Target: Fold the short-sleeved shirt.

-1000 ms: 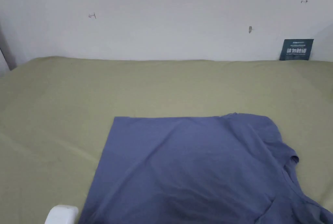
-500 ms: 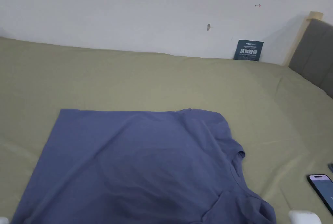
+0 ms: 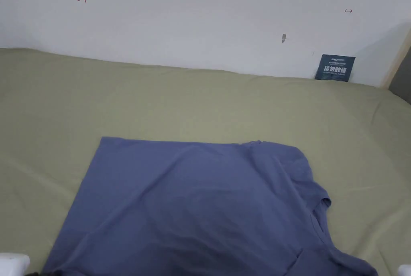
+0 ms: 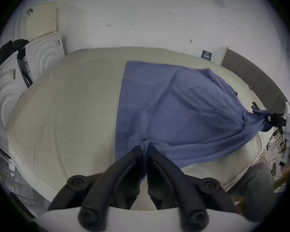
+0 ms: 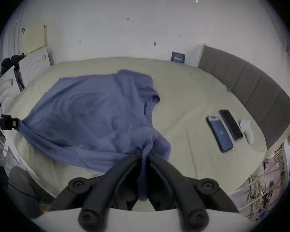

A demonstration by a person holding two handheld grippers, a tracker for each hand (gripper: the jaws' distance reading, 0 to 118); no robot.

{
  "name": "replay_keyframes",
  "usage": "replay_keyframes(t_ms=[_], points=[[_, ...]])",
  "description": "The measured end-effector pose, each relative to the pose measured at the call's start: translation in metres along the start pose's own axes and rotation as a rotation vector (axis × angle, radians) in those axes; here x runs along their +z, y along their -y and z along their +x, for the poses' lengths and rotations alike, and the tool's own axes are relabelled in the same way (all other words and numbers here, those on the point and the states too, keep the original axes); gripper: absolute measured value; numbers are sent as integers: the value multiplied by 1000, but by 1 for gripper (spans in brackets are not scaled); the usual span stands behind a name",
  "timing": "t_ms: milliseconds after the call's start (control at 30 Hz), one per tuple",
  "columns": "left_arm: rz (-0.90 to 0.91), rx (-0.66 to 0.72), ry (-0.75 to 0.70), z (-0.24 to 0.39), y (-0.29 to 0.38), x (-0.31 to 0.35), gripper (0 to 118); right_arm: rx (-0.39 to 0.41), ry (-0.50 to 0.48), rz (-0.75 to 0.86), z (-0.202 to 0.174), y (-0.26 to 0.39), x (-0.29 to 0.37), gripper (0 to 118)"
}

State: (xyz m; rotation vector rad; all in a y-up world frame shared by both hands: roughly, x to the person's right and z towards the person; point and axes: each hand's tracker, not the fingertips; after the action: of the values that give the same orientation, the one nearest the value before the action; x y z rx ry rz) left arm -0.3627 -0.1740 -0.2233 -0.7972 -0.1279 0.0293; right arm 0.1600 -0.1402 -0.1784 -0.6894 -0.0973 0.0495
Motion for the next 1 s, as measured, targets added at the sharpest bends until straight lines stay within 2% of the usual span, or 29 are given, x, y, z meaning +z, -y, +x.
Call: replay_keyframes(t_ms=[200,300,433,533,700,733,767,800,833,867,933,1000], points=[[45,-34,29,1,-74,3,8,59,-12,43,0,-65,-10,2],[-2,-106,8,2,-113,-19,8,72,-44,-12,6,-103,-47,2],[-88,-89,11,-9,-153,-70,8,95,-65,-149,14,-141,-115,2],[-170,-28,21,-17,-167,-111,8,48,-67,-260,21,-152,-166,2],[-262,10,52,-26,-165,-159,9,31,-48,-281,20,-142,-208,2],[-246,-26,20,-24,-162,-164,19,25,-47,-272,20,-139,-212,3],[-213,-47,-3,-24,-160,-166,40,11,-60,-257,21,-137,-212,8],[-193,-54,-17,-26,-157,-167,66,-7,-76,-242,22,-135,-211,21],[-156,-37,4,-29,-154,-162,77,-30,-87,-213,22,-133,-205,44],[-97,9,32,-34,-153,-151,77,-43,-105,-187,23,-130,-195,52],[-6,72,65,-38,-150,-125,77,-37,-133,-31,22,-123,-166,50],[144,62,29,-30,-141,-76,77,-26,-96,155,18,-116,-121,53]])
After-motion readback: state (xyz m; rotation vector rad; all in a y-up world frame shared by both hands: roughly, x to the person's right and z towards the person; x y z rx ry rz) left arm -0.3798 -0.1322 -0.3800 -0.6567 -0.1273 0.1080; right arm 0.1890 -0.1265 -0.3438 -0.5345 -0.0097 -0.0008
